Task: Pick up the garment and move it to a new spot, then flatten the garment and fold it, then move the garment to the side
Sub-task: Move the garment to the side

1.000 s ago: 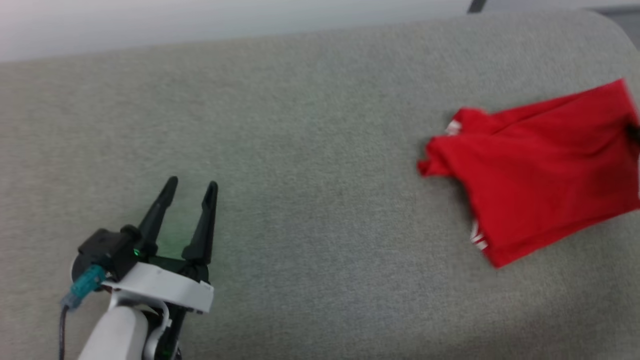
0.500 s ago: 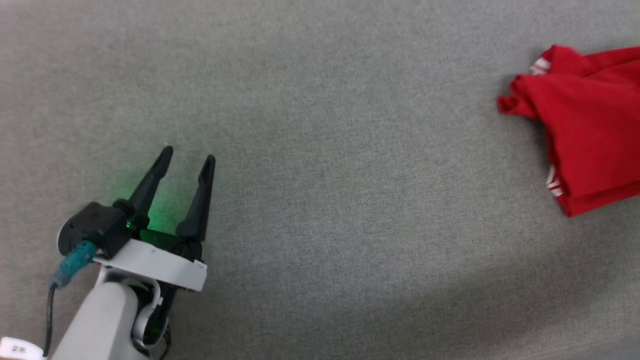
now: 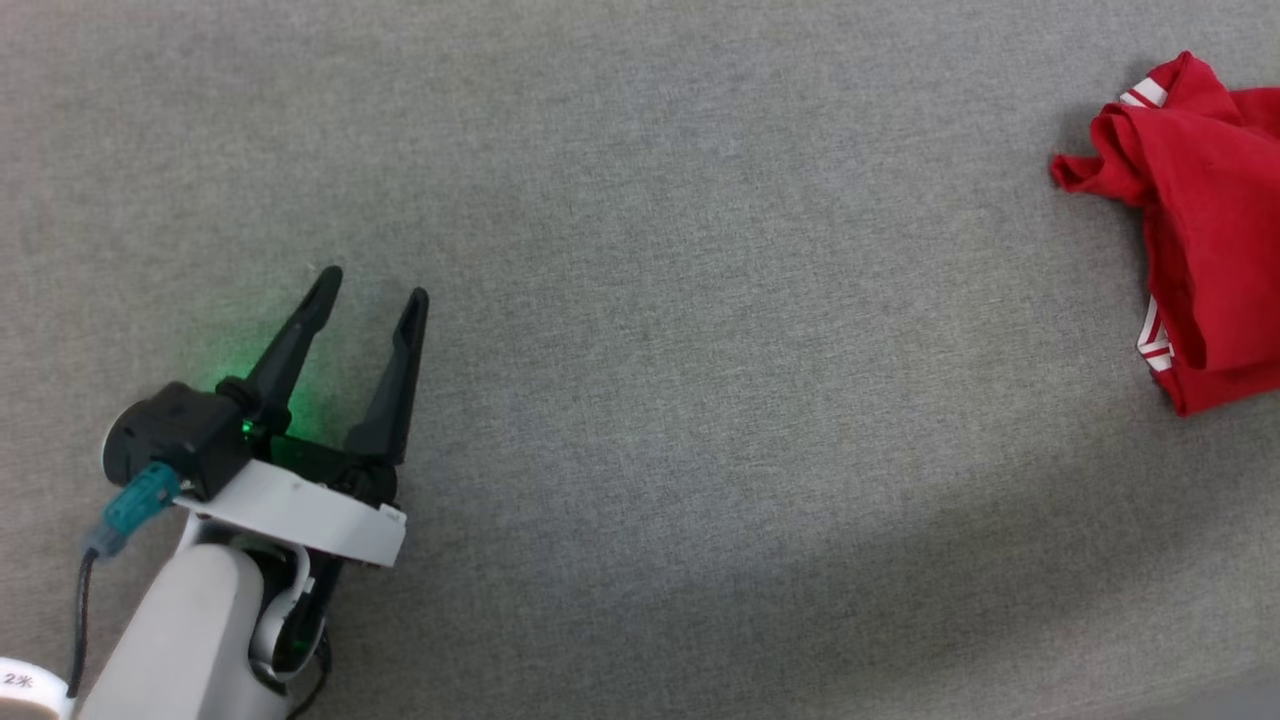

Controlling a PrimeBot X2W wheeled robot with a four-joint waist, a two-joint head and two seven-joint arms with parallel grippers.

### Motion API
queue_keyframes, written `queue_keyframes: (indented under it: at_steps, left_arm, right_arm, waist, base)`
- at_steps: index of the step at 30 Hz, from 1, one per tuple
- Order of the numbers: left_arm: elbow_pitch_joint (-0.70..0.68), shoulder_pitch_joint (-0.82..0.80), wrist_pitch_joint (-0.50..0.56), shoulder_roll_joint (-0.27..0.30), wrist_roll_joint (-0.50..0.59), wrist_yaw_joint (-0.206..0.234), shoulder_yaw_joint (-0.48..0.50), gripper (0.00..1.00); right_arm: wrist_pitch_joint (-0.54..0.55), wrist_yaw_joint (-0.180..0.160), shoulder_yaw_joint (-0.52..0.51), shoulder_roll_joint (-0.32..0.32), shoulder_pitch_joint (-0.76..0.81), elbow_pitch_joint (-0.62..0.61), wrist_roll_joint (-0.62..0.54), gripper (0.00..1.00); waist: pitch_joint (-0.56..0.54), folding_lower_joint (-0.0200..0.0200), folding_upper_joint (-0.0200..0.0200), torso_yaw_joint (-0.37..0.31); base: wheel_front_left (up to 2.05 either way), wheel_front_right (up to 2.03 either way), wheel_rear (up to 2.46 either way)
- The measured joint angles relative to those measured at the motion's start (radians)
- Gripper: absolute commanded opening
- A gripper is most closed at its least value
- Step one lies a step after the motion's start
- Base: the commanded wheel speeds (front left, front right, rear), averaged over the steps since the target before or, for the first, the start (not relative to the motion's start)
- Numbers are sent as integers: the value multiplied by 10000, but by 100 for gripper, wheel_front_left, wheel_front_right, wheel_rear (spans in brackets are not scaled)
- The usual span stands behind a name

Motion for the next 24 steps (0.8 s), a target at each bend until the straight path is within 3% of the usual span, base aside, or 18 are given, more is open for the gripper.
queue_keyframes:
  at_steps: [1,2,4,6,15,24]
  left_arm:
    - [31,-17,-2,2,-21,0,-15,100]
    - [58,-28,-2,0,-48,0,-25,100]
    - [117,-29,-12,-4,-58,0,-40,100]
    - [188,-24,-13,-15,-59,0,-52,100]
    - [614,267,-111,-299,-169,2,-19,100]
    - [840,897,-148,-679,-219,6,232,100]
  right_arm:
    - [-38,0,-29,29,-38,92,-59,11]
    - [-105,0,-65,31,-86,173,-107,29]
    - [-238,0,-123,27,-163,299,-236,48]
    - [-313,0,-207,31,-189,410,-339,100]
    - [-744,0,-259,113,-301,575,-840,100]
    - [-1912,0,-330,431,331,370,-752,100]
  waist:
    - [-17,0,0,11]
    - [-42,0,0,23]
    - [-112,0,0,42]
    - [-209,0,0,54]
    - [-996,0,0,165]
    - [-2202,0,0,469]
  base:
    - [0,0,0]
    - [0,0,0]
    - [0,0,0]
    - [0,0,0]
    - [0,0,0]
    - [0,0,0]
